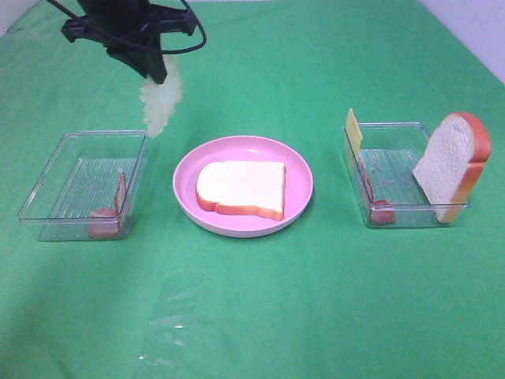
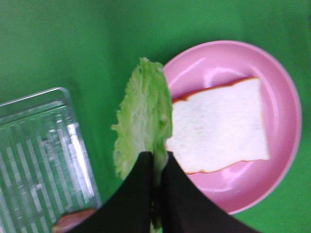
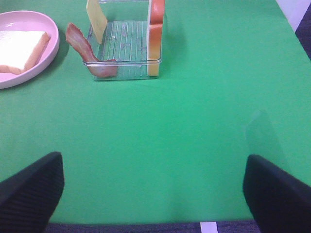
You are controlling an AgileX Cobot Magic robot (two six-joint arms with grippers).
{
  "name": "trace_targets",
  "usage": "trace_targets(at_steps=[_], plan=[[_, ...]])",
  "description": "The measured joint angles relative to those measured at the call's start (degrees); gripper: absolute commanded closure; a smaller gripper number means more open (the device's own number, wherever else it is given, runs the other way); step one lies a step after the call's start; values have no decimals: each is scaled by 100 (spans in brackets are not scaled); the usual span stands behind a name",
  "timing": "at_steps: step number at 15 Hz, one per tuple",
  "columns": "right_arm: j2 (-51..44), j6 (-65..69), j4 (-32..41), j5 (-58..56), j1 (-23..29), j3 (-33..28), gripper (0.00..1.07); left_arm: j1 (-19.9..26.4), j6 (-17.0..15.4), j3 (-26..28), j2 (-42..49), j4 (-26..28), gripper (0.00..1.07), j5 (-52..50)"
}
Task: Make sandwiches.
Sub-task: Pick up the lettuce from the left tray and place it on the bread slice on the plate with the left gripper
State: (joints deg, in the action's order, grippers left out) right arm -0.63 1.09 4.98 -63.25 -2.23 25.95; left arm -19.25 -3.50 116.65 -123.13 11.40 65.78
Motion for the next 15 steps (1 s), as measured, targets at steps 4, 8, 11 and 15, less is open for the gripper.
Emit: trace_targets(at_steps=[4,8,11,15], plan=[[0,0,0,0,0,0,12,-344,625,63,-46,1513,107,-155],[0,0,0,0,0,0,12,-659,1117,63,-579,2452,107,-201],[0,0,0,0,0,0,12,-791,1203,80,-854,2704,107,-298],[0,0,0,0,0,0,12,-894,1329,109,-1255,2928,107,-521]])
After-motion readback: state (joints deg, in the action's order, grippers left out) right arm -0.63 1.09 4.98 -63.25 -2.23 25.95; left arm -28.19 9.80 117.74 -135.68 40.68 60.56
